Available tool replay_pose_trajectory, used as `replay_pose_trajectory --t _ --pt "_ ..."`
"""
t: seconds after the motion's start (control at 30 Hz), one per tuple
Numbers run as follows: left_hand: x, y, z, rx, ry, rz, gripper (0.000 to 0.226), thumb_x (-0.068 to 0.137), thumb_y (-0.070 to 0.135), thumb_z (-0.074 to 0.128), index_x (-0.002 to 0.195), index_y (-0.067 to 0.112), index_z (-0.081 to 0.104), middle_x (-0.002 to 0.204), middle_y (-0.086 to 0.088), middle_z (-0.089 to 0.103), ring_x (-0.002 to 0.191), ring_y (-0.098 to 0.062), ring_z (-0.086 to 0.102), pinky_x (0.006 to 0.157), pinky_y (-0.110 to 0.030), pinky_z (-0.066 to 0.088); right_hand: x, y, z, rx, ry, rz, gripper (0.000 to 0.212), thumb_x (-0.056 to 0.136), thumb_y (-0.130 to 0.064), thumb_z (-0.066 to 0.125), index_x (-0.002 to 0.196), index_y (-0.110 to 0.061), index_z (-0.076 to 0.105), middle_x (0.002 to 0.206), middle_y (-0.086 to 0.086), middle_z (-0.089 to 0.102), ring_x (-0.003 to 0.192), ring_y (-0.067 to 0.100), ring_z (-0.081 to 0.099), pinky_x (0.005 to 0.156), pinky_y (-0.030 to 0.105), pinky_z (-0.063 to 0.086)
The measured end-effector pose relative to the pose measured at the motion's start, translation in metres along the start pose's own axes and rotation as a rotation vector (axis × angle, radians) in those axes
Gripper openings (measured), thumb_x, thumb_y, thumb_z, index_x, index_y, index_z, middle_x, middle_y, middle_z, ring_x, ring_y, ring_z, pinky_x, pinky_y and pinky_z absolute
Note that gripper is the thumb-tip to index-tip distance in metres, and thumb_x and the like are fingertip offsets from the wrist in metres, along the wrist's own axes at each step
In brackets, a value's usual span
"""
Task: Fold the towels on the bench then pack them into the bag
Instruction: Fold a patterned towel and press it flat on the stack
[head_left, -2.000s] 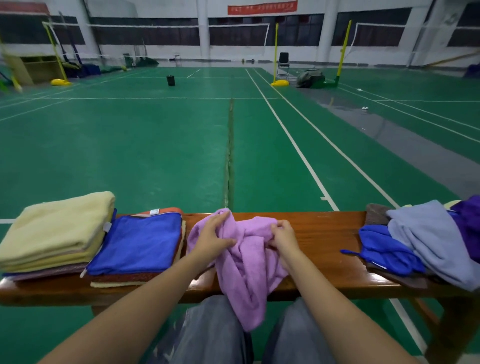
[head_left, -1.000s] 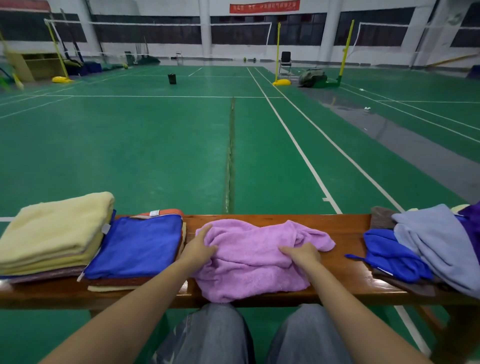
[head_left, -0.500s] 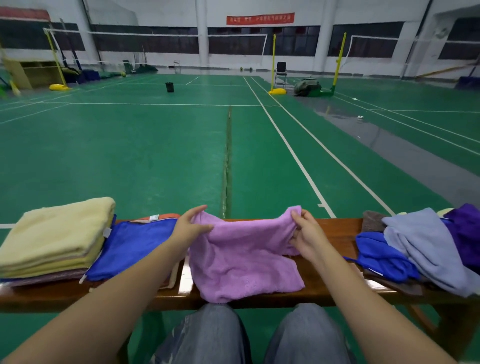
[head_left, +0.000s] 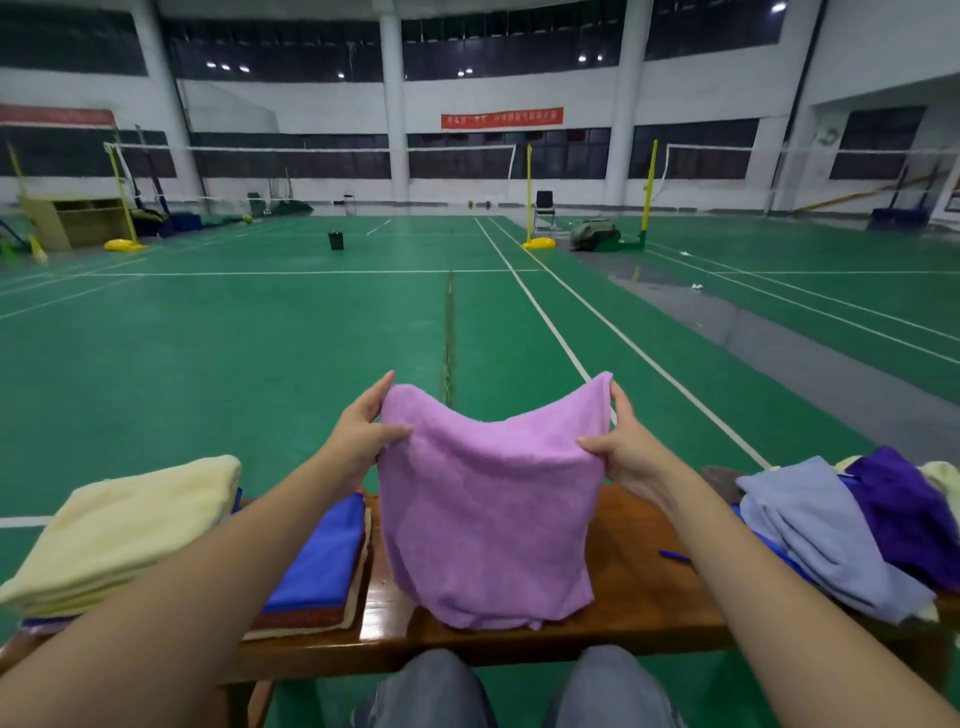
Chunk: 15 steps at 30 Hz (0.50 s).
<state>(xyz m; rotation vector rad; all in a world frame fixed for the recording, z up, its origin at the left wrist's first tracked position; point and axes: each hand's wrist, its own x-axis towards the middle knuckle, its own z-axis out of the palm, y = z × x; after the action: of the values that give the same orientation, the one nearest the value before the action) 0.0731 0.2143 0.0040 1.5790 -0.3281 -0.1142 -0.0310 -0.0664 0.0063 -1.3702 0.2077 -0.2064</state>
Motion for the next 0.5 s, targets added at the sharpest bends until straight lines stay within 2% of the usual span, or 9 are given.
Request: replay_pose_trajectory --t 0.07,0.13,0.17,0.23,0.3,0.37,0.43,0.5 --pt "-0.003 0.008 -0.007 0.027 0.034 0.011 0.079 0.077 -0.018 0.06 0.144 0.019 0.036 0.139 -0.007 0.046 0.122 -0.02 0.048 0.103 -0.038 0.042 -0.004 -0.003 0.001 -0.276 0.077 -0.107 0.095 0.081 0.021 0.05 0.149 -0.032 0.011 0.154 0.007 0.023 0.133 0.029 0.038 0.106 0.046 0.039" --pt "-0.007 0.014 -0.014 0.029 0.047 -0.001 0.08 0.077 -0.017 0.062 0.144 0.019 0.036 0.121 -0.014 0.057 0.101 -0.019 0.055 0.083 -0.028 0.049 -0.007 -0.008 0.001 -0.384 0.158 -0.177 0.088 0.082 0.017 0.053 0.147 -0.029 0.016 0.152 0.012 0.024 0.132 0.028 0.037 0.106 0.04 0.038" --pt "-0.008 0.016 -0.018 0.043 0.051 -0.011 0.08 0.077 -0.015 0.063 0.144 0.019 0.036 0.111 -0.016 0.06 0.092 -0.019 0.055 0.074 -0.023 0.049 -0.01 -0.011 0.001 -0.377 0.191 -0.192 0.082 0.083 0.015 0.054 0.144 -0.028 0.02 0.148 0.015 0.029 0.129 0.029 0.04 0.103 0.039 0.038" --pt "-0.01 0.018 -0.024 0.082 0.066 -0.031 0.077 0.076 -0.01 0.068 0.142 0.019 0.04 0.096 -0.017 0.06 0.081 -0.017 0.053 0.068 -0.022 0.047 -0.012 -0.016 0.0 -0.346 0.231 -0.222 0.068 0.085 0.009 0.057 0.135 -0.027 0.028 0.137 0.019 0.04 0.121 0.028 0.047 0.101 0.039 0.039" --pt "-0.012 0.021 -0.028 0.122 0.094 -0.044 0.069 0.076 -0.004 0.071 0.137 0.018 0.047 0.085 -0.013 0.059 0.075 -0.015 0.052 0.067 -0.025 0.045 -0.012 -0.02 -0.004 -0.385 0.226 -0.27 0.048 0.084 0.004 0.061 0.12 -0.024 0.044 0.126 0.013 0.05 0.115 0.024 0.051 0.1 0.037 0.041" --pt "-0.013 0.023 -0.03 0.135 0.122 -0.057 0.059 0.079 0.003 0.071 0.132 0.018 0.052 0.069 -0.006 0.056 0.064 -0.012 0.047 0.059 -0.025 0.042 -0.011 -0.025 -0.007 -0.397 0.221 -0.284 0.024 0.084 0.002 0.063 0.096 -0.018 0.06 0.11 0.007 0.06 0.109 0.023 0.054 0.094 0.034 0.045" --pt "-0.016 0.026 -0.034 0.094 0.145 -0.084 0.052 0.081 0.005 0.07 0.128 0.023 0.054 0.052 0.002 0.046 0.049 -0.009 0.038 0.049 -0.02 0.037 -0.012 -0.03 -0.011 -0.329 0.222 -0.269 0.017 0.083 0.003 0.063 0.081 -0.014 0.064 0.094 0.004 0.065 0.103 0.024 0.057 0.087 0.032 0.047" --pt "-0.018 0.028 -0.039 0.047 0.131 -0.119 0.05 0.082 0.003 0.067 0.125 0.026 0.055 0.055 -0.001 0.05 0.046 -0.008 0.036 0.045 -0.017 0.036 -0.014 -0.035 -0.016 -0.272 0.216 -0.251 0.017 0.084 0.004 0.061 0.079 -0.011 0.065 0.089 0.004 0.065 0.099 0.024 0.057 0.088 0.034 0.048"
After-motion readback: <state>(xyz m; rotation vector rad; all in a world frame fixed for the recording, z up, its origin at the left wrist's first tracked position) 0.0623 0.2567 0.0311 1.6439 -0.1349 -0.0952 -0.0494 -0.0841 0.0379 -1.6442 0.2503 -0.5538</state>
